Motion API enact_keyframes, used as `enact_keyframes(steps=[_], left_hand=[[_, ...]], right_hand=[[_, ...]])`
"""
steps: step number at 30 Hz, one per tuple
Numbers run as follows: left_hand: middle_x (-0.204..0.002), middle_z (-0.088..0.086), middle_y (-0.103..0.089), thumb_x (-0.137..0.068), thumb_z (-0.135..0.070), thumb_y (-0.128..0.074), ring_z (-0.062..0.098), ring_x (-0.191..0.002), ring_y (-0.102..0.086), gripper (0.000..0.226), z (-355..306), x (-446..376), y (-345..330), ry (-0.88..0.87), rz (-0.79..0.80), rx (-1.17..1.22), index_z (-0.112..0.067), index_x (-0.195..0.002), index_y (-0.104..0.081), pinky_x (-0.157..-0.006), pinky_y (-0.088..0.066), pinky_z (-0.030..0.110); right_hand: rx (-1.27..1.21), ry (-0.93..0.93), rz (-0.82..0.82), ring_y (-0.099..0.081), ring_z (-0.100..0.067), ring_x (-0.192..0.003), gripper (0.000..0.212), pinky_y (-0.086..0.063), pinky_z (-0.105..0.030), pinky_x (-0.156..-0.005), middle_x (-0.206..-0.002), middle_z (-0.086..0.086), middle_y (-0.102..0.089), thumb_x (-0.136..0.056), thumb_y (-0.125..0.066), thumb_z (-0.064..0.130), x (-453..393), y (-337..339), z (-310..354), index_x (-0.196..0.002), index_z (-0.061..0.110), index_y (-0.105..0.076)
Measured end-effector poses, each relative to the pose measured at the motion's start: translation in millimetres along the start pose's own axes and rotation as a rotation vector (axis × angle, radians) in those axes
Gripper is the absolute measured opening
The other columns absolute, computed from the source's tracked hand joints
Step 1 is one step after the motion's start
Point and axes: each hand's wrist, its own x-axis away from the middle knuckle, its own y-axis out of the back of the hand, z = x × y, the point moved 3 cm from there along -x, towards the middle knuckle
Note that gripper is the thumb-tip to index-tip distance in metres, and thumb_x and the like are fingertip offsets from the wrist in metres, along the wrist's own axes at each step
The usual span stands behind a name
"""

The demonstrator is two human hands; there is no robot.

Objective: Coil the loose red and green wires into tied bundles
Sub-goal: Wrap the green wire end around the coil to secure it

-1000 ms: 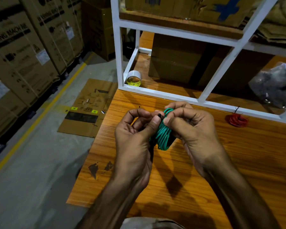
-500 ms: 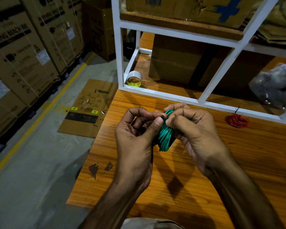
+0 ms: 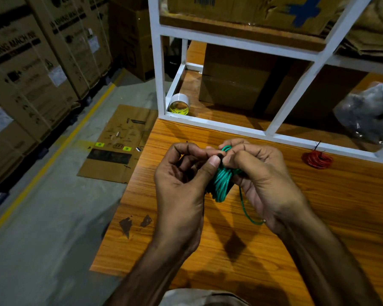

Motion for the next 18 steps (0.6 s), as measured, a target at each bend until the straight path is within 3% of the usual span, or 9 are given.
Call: enact_keyframes(steps=[6, 14, 18], left_hand=[[-0.099, 0.017, -0.071, -0.082, 0.003, -0.066, 0.025, -0.100, -0.070, 0.021, 0.4, -0.2, -1.2, 0.052, -0.026, 0.053, -0.007, -0.096, -0.054, -0.094, -0.058, 0.038], [-0.099, 0.017, -0.071, -0.081, 0.002, -0.066, 0.024, -0.099, -0.071, 0.020, 1.0, -0.3, -1.0, 0.032, -0.024, 0.057, -0.007, -0.095, -0.055, -0.093, -0.058, 0.036], [-0.099, 0.016, -0.071, -0.081, 0.001, -0.067, 0.025, -0.099, -0.070, 0.020, 0.0, -1.6, 0.1, 0.001, -0.005, 0.030, -0.006, -0.095, -0.054, -0.097, -0.056, 0.040]], right_hand=[[0.059, 0.017, -0.016, -0.065, -0.039, -0.120, 0.011, -0.050, -0.048, -0.085, -0.111, -0.010, -0.067, -0.070, -0.069, 0.012, -1.0, 0.7, -2.1, -0.063, 0.016, -0.075], [0.087, 0.009, -0.035, -0.063, -0.041, -0.121, 0.011, -0.049, -0.046, -0.083, -0.116, -0.018, -0.066, -0.070, -0.068, 0.013, -0.6, -0.3, -1.4, -0.070, 0.005, -0.076], [0.040, 0.006, -0.017, -0.066, -0.038, -0.119, 0.010, -0.052, -0.045, -0.087, -0.115, -0.020, -0.065, -0.072, -0.068, 0.011, 1.0, -2.9, 0.7, -0.066, 0.013, -0.076]])
